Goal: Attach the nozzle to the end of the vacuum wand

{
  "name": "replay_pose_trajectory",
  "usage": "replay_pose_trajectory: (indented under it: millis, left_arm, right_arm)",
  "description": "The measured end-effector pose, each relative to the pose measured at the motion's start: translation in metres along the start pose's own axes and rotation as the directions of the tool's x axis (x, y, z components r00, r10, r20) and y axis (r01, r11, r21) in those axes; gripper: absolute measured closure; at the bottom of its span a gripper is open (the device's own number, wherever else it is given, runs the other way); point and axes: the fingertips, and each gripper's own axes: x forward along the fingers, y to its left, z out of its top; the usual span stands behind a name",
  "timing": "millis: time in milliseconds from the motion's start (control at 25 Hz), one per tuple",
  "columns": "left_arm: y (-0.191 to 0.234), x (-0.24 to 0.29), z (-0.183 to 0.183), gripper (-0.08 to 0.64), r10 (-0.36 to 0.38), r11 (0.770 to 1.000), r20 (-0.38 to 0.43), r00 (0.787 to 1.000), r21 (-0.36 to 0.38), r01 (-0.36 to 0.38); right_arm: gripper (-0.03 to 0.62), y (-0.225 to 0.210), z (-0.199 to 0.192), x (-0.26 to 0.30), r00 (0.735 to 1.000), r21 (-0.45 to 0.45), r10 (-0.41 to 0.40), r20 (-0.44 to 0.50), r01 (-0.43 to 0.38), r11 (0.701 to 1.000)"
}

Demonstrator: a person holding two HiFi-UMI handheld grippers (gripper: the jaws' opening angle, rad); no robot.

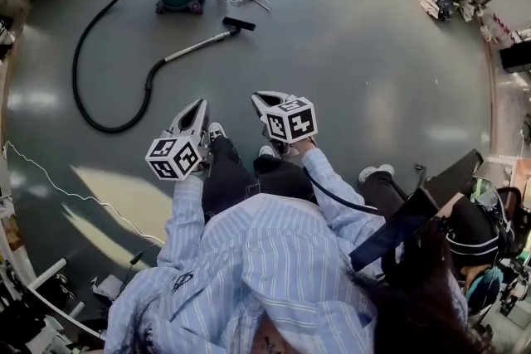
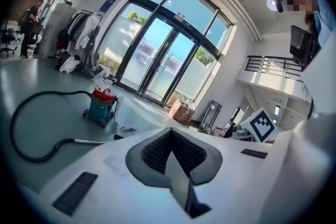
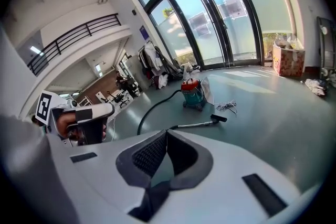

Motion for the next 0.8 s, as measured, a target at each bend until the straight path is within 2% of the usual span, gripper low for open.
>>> replay_pose_trajectory:
  millis: [240, 560, 720, 800]
  left_arm:
    - [-0.033, -0.026, -0.040, 0.555, 0.053, 0.998, -0.030, 0.998, -0.012, -0.054]
    - [-0.031, -0.038, -0.045, 0.555, 0.065, 0.995, -0.070, 0.995, 0.086, -0.059]
    - [-0.032, -0.043, -0.046, 0.555, 0.049, 0.987, -0.089, 0.995, 0.154, -0.035]
    - [-0.033, -0.043, -0.045, 0.555, 0.024, 0.986, -0.094, 0.995, 0.165, -0.008]
  right_arm:
    - [0.586, 0.008, -0.034, -0.026, 0.998, -0.023, 0.061, -0.022, -0.062, 0.998]
    - [0.586, 0.041, -0.039, -0.019, 0.994, -0.060, 0.110, -0.017, -0.111, 0.992]
    - [0.586, 0.055, -0.034, -0.022, 0.994, -0.060, 0.105, 0.001, -0.105, 0.993]
    - [0.586, 0.059, -0.030, -0.021, 0.995, -0.070, 0.097, 0.009, -0.096, 0.993]
